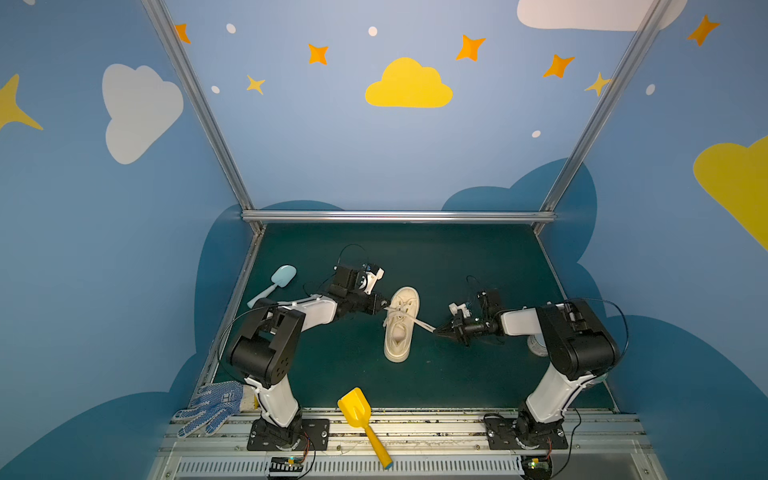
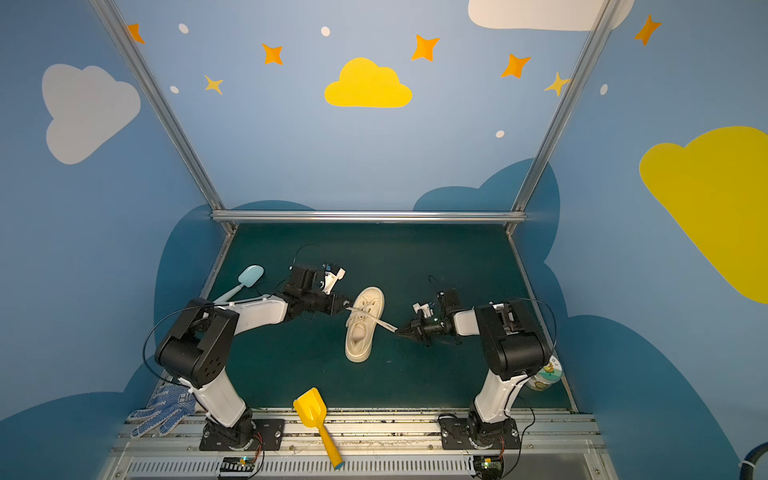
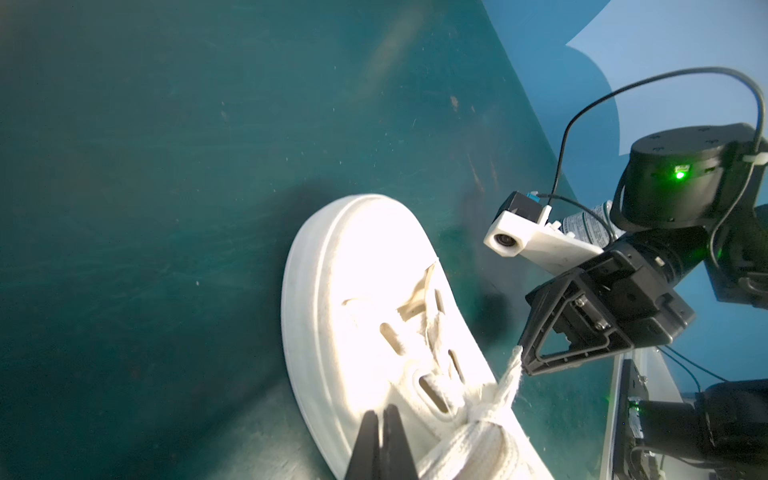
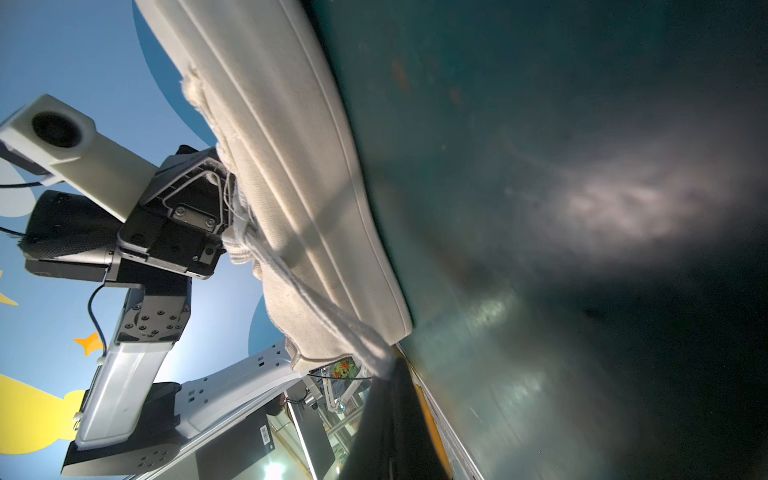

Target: Tie the shoes

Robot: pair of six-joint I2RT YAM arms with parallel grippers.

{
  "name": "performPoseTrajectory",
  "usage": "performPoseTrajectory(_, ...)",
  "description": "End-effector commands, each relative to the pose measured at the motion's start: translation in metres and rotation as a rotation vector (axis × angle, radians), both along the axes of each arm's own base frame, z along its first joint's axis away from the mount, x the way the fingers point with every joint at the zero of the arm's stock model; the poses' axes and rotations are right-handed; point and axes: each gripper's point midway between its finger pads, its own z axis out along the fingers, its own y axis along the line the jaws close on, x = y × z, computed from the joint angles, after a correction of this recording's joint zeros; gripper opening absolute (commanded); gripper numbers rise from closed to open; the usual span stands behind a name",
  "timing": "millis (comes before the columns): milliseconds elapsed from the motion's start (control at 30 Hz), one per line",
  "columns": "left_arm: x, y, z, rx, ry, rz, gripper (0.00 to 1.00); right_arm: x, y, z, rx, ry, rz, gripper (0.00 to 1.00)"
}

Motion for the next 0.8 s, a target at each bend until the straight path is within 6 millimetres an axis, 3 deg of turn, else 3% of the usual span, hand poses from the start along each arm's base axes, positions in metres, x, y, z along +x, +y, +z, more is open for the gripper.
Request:
performPoseTrajectory(0, 0.021, 0.029, -0.003, 0.047, -0.031, 0.112, 0.03, -0.004, -0.014, -0.021, -0.071, 0.079, -0.039, 0.00)
performPoseTrajectory(200, 0.020, 0.026, 0.006, 0.036, -0.043, 0.095, 0.03, 0.000, -0.009, -0.012, -0.041, 0.058, -0.018, 0.00)
performPoseTrajectory(367, 0.019, 0.019, 0.022, 0.018, -0.080, 0.061, 0.16, 0.010, -0.001, 0.006, 0.016, 0.021, 0.018, 0.00)
performPoseTrajectory(500, 0.013, 0.010, 0.039, 0.007, -0.100, 0.019, 0.51, 0.012, 0.000, 0.016, 0.024, -0.008, 0.033, 0.25)
performPoseTrajectory(633, 0.006, 0.012, 0.058, 0.035, -0.138, 0.011, 0.67, 0.008, -0.003, 0.025, 0.020, -0.023, 0.043, 0.42)
performPoseTrajectory(767, -0.004, 0.020, 0.069, 0.056, -0.129, 0.014, 0.73, 0.001, -0.011, 0.028, -0.007, -0.021, 0.054, 0.49)
